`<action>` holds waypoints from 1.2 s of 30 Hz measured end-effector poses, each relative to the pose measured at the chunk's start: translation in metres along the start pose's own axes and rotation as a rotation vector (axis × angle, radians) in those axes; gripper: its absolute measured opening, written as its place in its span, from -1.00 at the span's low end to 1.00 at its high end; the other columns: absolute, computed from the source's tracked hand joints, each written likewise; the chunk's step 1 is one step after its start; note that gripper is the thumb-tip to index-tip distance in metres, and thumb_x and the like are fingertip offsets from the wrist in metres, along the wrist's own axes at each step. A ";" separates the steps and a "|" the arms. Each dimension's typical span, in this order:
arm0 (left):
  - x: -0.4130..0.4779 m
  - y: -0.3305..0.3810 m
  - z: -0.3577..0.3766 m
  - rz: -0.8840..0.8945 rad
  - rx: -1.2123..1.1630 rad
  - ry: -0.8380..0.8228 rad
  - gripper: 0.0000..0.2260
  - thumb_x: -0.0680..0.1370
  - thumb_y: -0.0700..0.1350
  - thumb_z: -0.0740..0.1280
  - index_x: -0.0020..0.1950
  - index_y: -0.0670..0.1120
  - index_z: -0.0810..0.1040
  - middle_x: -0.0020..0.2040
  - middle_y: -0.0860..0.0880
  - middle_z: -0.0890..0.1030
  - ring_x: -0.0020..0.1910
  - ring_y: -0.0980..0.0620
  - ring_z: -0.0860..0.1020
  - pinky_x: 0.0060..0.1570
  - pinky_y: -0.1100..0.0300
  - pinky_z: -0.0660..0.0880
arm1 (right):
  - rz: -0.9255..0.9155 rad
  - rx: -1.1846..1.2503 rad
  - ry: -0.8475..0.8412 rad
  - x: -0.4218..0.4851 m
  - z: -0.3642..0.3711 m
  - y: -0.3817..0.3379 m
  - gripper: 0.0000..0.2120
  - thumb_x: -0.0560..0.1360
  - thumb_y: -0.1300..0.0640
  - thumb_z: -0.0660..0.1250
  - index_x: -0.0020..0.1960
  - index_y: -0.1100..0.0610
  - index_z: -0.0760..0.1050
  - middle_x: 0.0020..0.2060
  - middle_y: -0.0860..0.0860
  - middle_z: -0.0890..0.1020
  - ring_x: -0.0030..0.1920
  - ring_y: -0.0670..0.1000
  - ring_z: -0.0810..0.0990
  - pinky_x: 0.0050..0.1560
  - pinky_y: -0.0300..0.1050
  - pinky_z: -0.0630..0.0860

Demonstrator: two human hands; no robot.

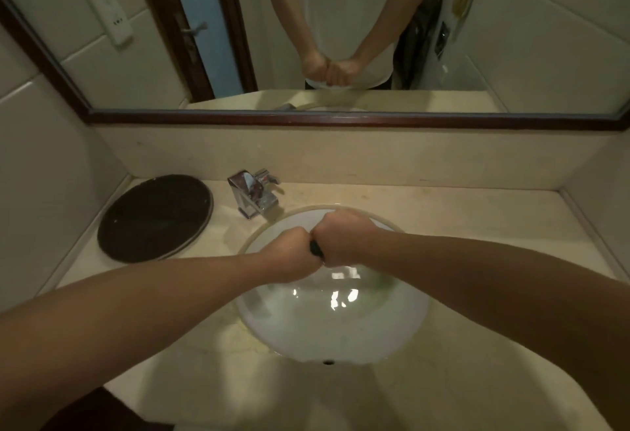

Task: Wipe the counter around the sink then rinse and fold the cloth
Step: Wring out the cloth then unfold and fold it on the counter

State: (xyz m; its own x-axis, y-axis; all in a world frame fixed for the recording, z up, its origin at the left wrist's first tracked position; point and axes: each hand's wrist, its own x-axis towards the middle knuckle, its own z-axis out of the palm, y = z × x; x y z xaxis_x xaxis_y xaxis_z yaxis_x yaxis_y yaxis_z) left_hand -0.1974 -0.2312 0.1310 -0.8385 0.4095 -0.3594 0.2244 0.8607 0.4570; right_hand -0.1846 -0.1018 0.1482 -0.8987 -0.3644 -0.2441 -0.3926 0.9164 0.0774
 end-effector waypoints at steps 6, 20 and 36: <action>0.005 -0.005 0.002 0.060 -0.009 -0.037 -0.76 0.41 -0.19 0.35 -0.44 -0.06 0.40 -0.48 0.01 0.42 -0.47 0.05 0.38 -0.48 0.20 0.23 | -0.016 0.029 0.027 0.001 0.008 0.005 -0.92 0.43 0.14 0.27 -0.22 0.01 0.50 -0.34 -0.01 0.47 -0.29 0.12 0.51 -0.27 -0.16 0.41; 0.011 -0.029 -0.002 0.063 -0.407 0.089 -0.48 0.45 -0.06 0.48 0.36 -0.01 0.41 0.12 0.06 0.45 0.13 0.07 0.46 0.00 0.25 0.39 | 0.182 0.815 0.010 -0.006 0.007 0.045 -0.67 0.40 0.15 0.48 0.15 0.09 0.54 -0.02 0.00 0.61 -0.05 0.00 0.57 -0.02 -0.12 0.53; 0.000 0.006 -0.021 -0.002 -0.901 0.434 -0.74 0.48 -0.07 0.36 -0.12 -0.29 0.56 -0.25 -0.15 0.57 -0.21 -0.06 0.55 -0.10 -0.05 0.53 | 0.318 1.067 0.383 -0.025 0.000 0.049 -0.88 0.56 0.07 0.30 -0.06 0.12 0.46 -0.24 -0.03 0.57 -0.18 -0.02 0.56 -0.18 -0.09 0.52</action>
State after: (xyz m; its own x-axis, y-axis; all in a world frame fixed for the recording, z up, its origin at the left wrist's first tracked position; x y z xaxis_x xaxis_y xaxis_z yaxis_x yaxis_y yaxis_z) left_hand -0.2060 -0.2323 0.1505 -0.9876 0.1073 -0.1145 -0.0864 0.2375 0.9675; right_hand -0.1817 -0.0484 0.1584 -0.9981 0.0465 -0.0398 0.0594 0.5831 -0.8102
